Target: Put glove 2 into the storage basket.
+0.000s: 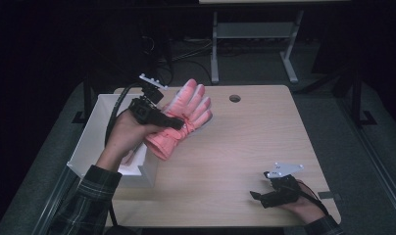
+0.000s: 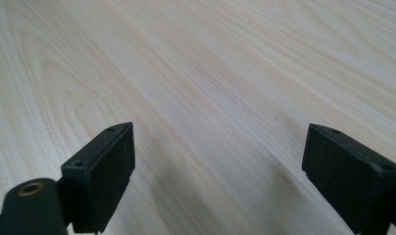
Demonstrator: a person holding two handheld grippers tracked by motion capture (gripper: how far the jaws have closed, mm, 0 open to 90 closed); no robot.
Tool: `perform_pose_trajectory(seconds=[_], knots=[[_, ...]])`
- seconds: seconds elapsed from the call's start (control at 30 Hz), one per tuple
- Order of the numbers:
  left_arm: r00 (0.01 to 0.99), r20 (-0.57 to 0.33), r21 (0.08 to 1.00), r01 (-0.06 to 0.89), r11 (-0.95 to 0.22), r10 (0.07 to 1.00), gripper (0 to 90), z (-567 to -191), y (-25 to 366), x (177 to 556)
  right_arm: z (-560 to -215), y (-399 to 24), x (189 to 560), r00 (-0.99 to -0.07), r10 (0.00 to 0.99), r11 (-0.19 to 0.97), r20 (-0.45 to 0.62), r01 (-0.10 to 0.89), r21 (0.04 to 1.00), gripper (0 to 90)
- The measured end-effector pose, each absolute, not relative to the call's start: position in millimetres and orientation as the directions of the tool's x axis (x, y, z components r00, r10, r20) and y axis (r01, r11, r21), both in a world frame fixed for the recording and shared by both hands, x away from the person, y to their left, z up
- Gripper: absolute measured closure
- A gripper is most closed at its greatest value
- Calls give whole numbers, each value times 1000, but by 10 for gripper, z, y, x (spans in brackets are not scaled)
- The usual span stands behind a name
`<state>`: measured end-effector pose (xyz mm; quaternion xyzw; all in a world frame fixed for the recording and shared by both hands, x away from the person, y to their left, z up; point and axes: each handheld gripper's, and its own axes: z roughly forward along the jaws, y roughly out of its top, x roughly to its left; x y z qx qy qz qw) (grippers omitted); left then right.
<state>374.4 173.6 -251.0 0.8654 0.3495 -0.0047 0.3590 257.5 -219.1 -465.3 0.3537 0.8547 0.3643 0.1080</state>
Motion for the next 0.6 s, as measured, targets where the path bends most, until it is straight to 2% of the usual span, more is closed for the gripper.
perform_pose_trajectory(seconds=[0.6], knots=[[594,-272,656,691,-305,757,606,-2499,2738,3802,-4671,-2181,2593,-726,685,489,68,527,695,122]])
